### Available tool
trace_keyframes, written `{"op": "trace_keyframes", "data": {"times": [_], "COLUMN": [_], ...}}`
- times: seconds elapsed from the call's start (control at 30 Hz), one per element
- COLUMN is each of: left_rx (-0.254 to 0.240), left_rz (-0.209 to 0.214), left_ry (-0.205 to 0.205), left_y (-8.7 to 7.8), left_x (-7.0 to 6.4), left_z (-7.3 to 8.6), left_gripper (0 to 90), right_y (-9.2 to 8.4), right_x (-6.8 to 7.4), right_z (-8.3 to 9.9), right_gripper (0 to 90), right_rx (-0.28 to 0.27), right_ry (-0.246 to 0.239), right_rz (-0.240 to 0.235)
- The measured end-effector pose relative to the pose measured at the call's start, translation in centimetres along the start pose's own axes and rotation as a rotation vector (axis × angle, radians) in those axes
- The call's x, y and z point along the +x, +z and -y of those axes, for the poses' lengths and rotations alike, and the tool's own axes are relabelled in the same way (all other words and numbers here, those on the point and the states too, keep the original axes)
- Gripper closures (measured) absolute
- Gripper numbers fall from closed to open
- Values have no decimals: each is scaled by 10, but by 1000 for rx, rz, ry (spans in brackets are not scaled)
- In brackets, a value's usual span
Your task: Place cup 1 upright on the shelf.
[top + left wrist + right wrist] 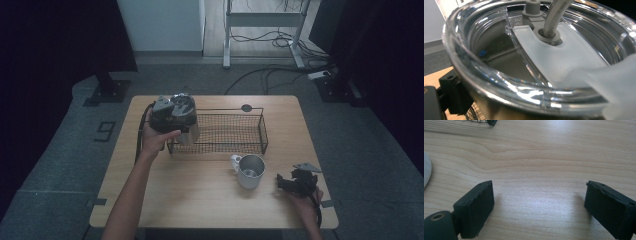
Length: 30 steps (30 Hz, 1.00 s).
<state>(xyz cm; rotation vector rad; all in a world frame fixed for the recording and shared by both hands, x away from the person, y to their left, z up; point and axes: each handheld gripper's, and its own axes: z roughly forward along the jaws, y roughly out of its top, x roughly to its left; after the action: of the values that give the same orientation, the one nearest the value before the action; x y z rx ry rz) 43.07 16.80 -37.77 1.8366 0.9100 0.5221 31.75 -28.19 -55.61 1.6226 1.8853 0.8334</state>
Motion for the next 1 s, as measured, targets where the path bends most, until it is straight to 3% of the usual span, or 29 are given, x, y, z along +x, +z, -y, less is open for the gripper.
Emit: {"op": "trace_keyframes", "data": {"times": [0.47,1.0], "left_rx": [9,15], "left_rz": [-9,0], "left_ry": [-1,7], "left_y": [12,27], "left_x": [8,4], "left_z": [-6,-11], "left_gripper": [37,37], "right_y": [0,0], "right_x": [0,0], "right_z": [0,0], "right_gripper": [90,92], "right_rx": [0,0], "right_ry": [1,1], "right_rz": [0,0]}}
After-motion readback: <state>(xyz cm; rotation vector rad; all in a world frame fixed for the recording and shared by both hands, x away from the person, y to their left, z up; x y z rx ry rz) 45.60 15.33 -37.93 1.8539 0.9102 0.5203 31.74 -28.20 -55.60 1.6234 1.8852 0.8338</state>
